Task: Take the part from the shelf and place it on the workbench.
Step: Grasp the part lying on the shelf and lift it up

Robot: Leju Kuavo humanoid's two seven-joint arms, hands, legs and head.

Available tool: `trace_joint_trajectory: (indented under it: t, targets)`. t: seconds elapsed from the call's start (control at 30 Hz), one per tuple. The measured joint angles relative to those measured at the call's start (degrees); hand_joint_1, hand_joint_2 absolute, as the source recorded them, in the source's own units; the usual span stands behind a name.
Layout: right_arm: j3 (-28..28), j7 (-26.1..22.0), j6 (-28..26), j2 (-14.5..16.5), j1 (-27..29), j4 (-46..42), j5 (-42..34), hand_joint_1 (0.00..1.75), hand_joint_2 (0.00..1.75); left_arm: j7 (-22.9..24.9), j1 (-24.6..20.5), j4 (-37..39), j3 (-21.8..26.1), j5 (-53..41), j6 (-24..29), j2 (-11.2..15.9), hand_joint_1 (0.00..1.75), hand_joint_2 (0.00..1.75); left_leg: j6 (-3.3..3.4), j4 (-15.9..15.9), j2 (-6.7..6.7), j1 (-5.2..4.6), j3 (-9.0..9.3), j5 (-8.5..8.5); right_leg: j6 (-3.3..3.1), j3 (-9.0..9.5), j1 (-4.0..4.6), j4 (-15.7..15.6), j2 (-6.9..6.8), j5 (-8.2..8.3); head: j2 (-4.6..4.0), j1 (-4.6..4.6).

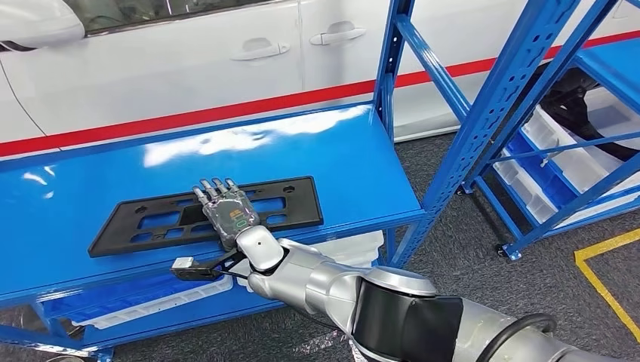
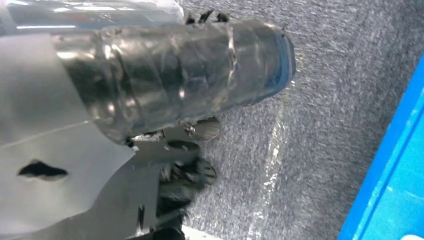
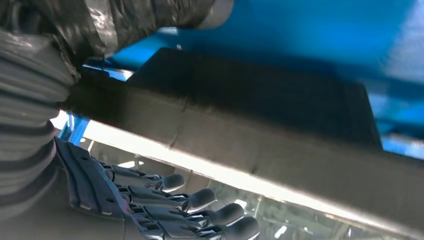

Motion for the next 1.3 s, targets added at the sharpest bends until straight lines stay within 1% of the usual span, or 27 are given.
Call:
trace_joint_trajectory:
  t: [0.03,0.1,0.13,0.17,0.23,0.27,0.33,0.37,0.4,0.43,0.5,0.53,0.6,0.7,0.73,0.77,0.83,0.87,0.9,0.93,0.97,1.03,1.07,1.1,1.2,1.27,1.3]
  targets:
    - [-0.01,0.42,1.22,-0.01,-0.22,0.12,-0.04,0.08,1.75,-0.04,-0.05,0.0,-0.02,0.1,0.02,-0.01,0.0,0.0,0.24,-3.47,-0.04,-0.14,1.69,1.27,0.15,0.04,0.09,0.01,0.11,-0.05,0.0,0.0]
    - [-0.03,1.25,3.71,-0.03,-0.71,0.36,-0.11,0.94,1.75,-0.1,-0.18,0.0,-0.08,0.29,0.02,-0.02,0.0,0.0,0.61,-6.72,-0.12,-0.44,3.36,1.61,0.59,-0.01,0.22,-0.1,0.21,-0.02,0.0,0.02]
    - [-0.04,1.64,4.76,-0.04,-0.9,0.49,-0.13,1.37,1.75,-0.14,-0.22,0.0,-0.1,0.39,0.02,-0.02,0.0,0.0,0.76,-7.05,-0.14,-0.55,3.56,1.53,0.9,0.01,0.28,-0.21,0.23,0.04,0.0,0.02]
    - [-0.06,1.93,5.64,-0.05,-1.04,0.62,-0.14,1.73,1.75,-0.17,-0.24,0.0,-0.11,0.47,0.02,-0.02,0.0,0.0,1.0,-7.34,-0.12,-0.39,3.72,1.56,1.22,0.06,0.33,-0.31,0.2,0.0,0.0,0.04]
    - [-0.12,2.21,7.07,-0.11,-1.23,0.9,-0.19,1.75,1.75,-0.27,-0.27,0.0,-0.2,0.56,0.02,-0.04,0.0,0.0,1.6,-8.03,-0.03,-0.09,4.14,1.88,1.88,-0.44,0.37,1.01,-0.01,-1.13,0.0,0.09]
    - [-0.15,2.17,7.64,-0.15,-1.27,1.04,-0.22,1.75,1.75,-0.34,-0.32,0.0,-0.33,0.57,0.03,-0.05,0.0,0.0,1.88,-8.31,0.03,0.04,4.32,2.02,2.15,-1.47,0.36,3.32,-0.12,-2.51,0.0,0.14]
    - [-0.17,1.92,8.49,-0.25,-1.17,1.4,-0.35,1.75,1.75,-0.45,-0.37,0.0,-0.66,0.66,0.03,-0.07,0.0,0.0,2.18,-8.36,0.08,-0.02,4.34,2.05,2.5,-4.89,0.25,10.55,-0.22,-5.85,0.0,0.19]
    - [-0.17,1.76,8.72,-0.28,-1.13,1.56,-0.41,1.75,1.75,-0.49,-0.36,0.0,-0.8,0.76,0.05,-0.07,0.0,0.0,2.21,-8.31,0.08,-0.04,4.33,2.02,2.61,-6.46,0.23,13.7,-0.23,-6.83,0.0,0.19]
    - [-0.17,1.62,8.86,-0.32,-1.11,1.69,-0.48,1.75,1.75,-0.52,-0.35,0.0,-0.89,0.88,0.09,-0.07,0.0,0.0,2.21,-8.24,0.08,-0.04,4.34,1.97,2.67,-7.25,0.21,15.13,-0.25,-6.76,0.0,0.19]
    - [-0.17,1.44,8.96,-0.33,-1.12,1.79,-0.54,1.75,1.75,-0.56,-0.35,0.0,-0.95,0.97,0.16,-0.08,0.0,0.0,2.19,-8.1,0.06,-0.02,4.35,1.87,2.69,-6.97,0.17,14.32,-0.28,-5.62,0.0,0.2]
    - [-0.17,1.03,9.05,-0.34,-1.18,1.93,-0.75,1.75,1.75,-0.69,-0.35,0.0,-0.99,1.1,0.38,-0.1,0.0,0.0,1.96,-7.58,-0.06,0.04,4.36,1.48,2.56,-3.96,0.06,7.62,-0.39,-1.91,0.0,0.2]
    - [-0.17,0.79,9.1,-0.31,-1.22,1.99,-0.89,1.75,1.75,-0.79,-0.38,0.0,-1.01,1.12,0.52,-0.11,0.0,0.0,1.74,-7.16,-0.15,-0.09,4.21,1.22,2.4,-2.26,0.09,4.07,-0.45,-0.69,0.0,0.2]
    - [-0.17,0.32,9.32,-0.25,-1.32,2.05,-1.13,1.75,1.75,-1.05,-0.42,0.0,-1.04,1.16,0.8,-0.11,0.0,0.0,1.2,-6.72,-0.25,-0.32,3.9,0.98,1.9,-0.61,0.22,0.66,-0.43,-0.11,0.0,0.17]
    - [-0.17,-0.29,9.7,-0.16,-1.55,2.09,-1.29,1.75,1.75,-1.23,-0.47,0.0,-1.08,1.22,0.92,-0.11,0.0,0.0,0.57,-6.6,-0.22,-0.32,3.83,0.79,1.03,-0.38,0.18,0.29,-0.33,0.05,0.0,0.16]
    - [-0.17,-0.4,9.74,-0.12,-1.61,2.11,-1.31,1.75,1.75,-1.25,-0.51,0.0,-1.08,1.23,0.92,-0.11,0.0,0.0,0.31,-5.69,-0.19,-0.27,3.47,0.05,0.74,-0.2,0.04,0.05,-0.37,0.16,0.0,0.14]
    - [-0.17,-0.51,9.75,-0.08,-1.64,2.15,-1.32,1.75,1.75,-1.25,-0.56,0.0,-1.09,1.24,0.93,-0.12,0.0,0.0,0.02,-3.73,-0.17,-0.2,2.61,-1.22,0.48,-0.04,-0.11,-0.16,-0.45,0.25,0.0,0.13]
    - [-0.17,-0.82,9.7,-0.07,-1.65,2.27,-1.33,1.75,1.75,-1.26,-0.61,0.0,-1.09,1.26,0.96,-0.13,0.0,0.0,-0.53,3.14,-0.13,-0.01,-0.48,-4.57,0.19,0.07,-0.13,-0.27,-0.58,0.27,0.0,0.09]
    - [-0.17,-1.04,9.59,-0.07,-1.64,2.35,-1.35,1.75,1.75,-1.33,-0.6,0.0,-1.1,1.28,0.98,-0.13,0.0,0.0,-0.7,6.48,-0.13,0.07,-2.04,-5.68,0.13,0.06,-0.11,-0.25,-0.61,0.26,0.0,0.1]
    - [-0.17,-1.25,9.38,-0.08,-1.64,2.43,-1.39,1.75,1.75,-1.52,-0.57,0.0,-1.1,1.32,1.01,-0.13,0.0,0.0,-0.8,8.43,-0.12,0.13,-3.0,-5.92,0.11,0.08,-0.11,-0.23,-0.6,0.24,0.0,0.09]
    - [-0.17,-1.5,9.01,-0.08,-1.64,2.51,-1.48,1.75,1.75,-2.0,-0.55,0.0,-1.1,1.42,0.99,-0.11,0.0,0.44,-0.83,8.25,-0.12,0.17,-2.99,-5.06,0.1,0.12,-0.12,-0.2,-0.55,0.22,0.0,0.09]
    - [-0.17,-1.74,8.51,-0.09,-1.64,2.58,-1.66,1.75,1.75,-2.8,-0.57,0.0,-1.1,1.52,0.95,-0.09,0.0,0.87,-0.79,5.89,-0.12,0.21,-1.94,-3.29,0.14,0.18,-0.14,-0.16,-0.47,0.19,0.0,0.09]
    - [-0.19,-2.37,7.22,-0.18,-1.65,2.65,-2.26,1.75,1.75,-5.23,-0.68,0.0,-1.1,1.72,0.87,-0.05,0.0,1.75,-0.6,-1.73,-0.14,0.18,1.68,0.31,0.38,0.25,-0.07,-0.07,-0.3,0.07,0.0,0.09]
    - [-0.24,-2.72,6.4,-0.3,-1.67,2.65,-2.61,1.75,1.75,-6.62,-0.77,0.0,-1.1,1.74,0.91,-0.04,0.0,1.75,-0.41,-4.71,-0.18,0.09,3.12,1.14,0.58,0.16,0.04,-0.01,-0.23,0.06,0.0,0.1]
    - [-0.3,-3.11,5.45,-0.46,-1.67,2.62,-2.9,1.75,1.75,-7.92,-0.83,0.0,-1.1,1.75,1.02,-0.04,0.0,1.75,-0.23,-6.32,-0.22,-0.01,3.86,1.28,0.84,0.03,0.14,-0.02,-0.17,0.13,0.0,0.12]
    - [-0.54,-4.08,1.16,-1.26,-1.54,1.96,-3.0,1.75,1.75,-10.44,-0.83,-0.01,-1.1,1.74,1.84,-0.01,0.0,1.75,0.58,-7.05,-0.18,-0.02,3.99,1.2,1.67,-0.3,0.22,-0.11,-0.04,0.29,0.0,0.14]
    - [-0.89,-4.15,-2.6,-2.31,-1.42,0.29,-1.84,1.75,1.75,-11.18,-0.83,-0.02,-1.12,1.69,2.7,0.03,0.0,1.75,1.42,-7.54,-0.03,0.19,4.15,1.57,2.15,-1.32,0.21,1.98,-0.14,-1.24,0.0,0.26]
    - [-1.18,-3.85,-4.63,-3.15,-1.27,-1.15,-0.56,1.75,1.75,-11.49,-0.8,-0.02,-1.15,1.68,3.26,0.04,0.0,1.75,1.75,-7.7,0.04,0.22,4.2,1.69,2.33,-2.67,0.18,4.89,-0.21,-2.87,0.0,0.32]
